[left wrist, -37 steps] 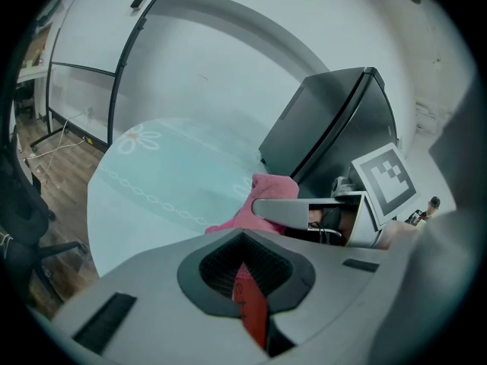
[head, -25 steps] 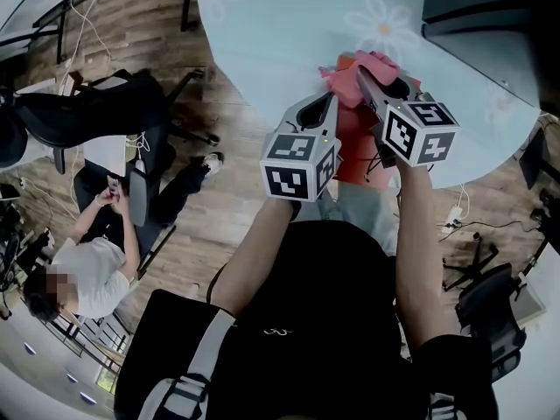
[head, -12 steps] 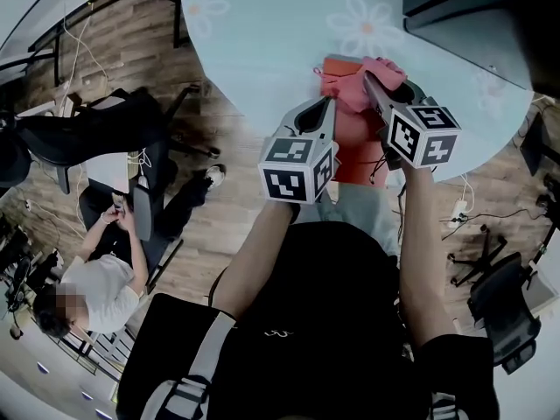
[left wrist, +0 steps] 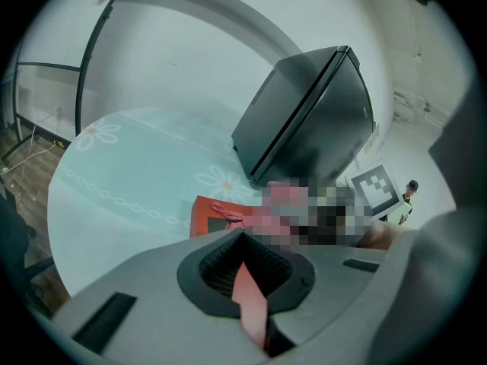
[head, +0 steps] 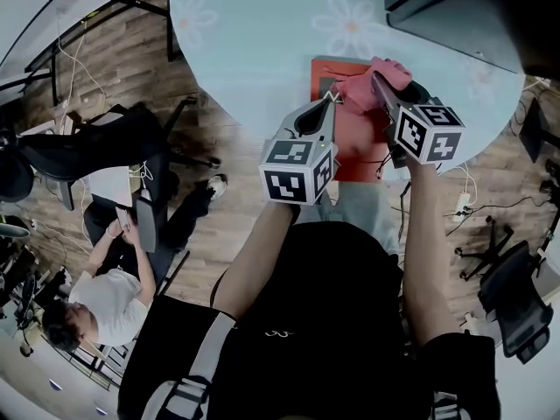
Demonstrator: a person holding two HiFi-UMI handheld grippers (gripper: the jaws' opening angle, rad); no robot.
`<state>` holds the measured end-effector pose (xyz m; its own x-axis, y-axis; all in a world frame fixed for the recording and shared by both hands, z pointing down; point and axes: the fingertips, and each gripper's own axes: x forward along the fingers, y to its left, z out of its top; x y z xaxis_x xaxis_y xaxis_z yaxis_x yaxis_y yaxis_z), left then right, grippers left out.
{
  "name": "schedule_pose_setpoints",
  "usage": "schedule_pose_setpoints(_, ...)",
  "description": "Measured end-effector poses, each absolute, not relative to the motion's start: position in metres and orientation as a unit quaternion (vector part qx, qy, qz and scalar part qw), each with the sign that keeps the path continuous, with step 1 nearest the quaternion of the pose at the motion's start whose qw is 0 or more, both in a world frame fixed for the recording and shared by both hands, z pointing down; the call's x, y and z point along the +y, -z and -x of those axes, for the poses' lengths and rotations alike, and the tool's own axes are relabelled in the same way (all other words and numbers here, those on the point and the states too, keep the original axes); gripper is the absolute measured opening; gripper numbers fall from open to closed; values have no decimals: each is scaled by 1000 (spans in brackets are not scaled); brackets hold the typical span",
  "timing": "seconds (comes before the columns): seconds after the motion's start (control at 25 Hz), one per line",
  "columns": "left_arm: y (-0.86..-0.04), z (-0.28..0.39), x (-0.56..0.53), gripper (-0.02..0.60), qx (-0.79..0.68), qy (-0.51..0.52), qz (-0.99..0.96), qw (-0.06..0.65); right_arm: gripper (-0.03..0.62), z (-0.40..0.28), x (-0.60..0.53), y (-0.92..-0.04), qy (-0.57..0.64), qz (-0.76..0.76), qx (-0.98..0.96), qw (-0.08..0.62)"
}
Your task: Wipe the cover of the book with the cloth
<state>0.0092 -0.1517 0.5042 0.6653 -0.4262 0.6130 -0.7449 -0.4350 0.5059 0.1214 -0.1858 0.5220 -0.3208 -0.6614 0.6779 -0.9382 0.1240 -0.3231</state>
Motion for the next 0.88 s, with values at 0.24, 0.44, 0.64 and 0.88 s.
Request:
schedule_pose_setpoints(0.24, -501, -15, -152, 14, -345, -202, -829, 390, 106, -143, -178, -521, -369, -576, -705, 187)
schedule_pose_setpoints(0.44, -498, -16, -152, 14, -337, -202, -834, 386, 104, -162, -167, -513, -390, -602, -675, 172)
schedule_pose_setpoints(0.64, -491, -11, -155, 14, -344, -194, -836, 382, 104, -154, -160, -489, -390, -599, -685, 143)
schedule_pose_setpoints(0.88, -487, 6, -162, 14, -369, -185, -828, 380, 104, -104, -169, -466, -390, -546, -732, 117)
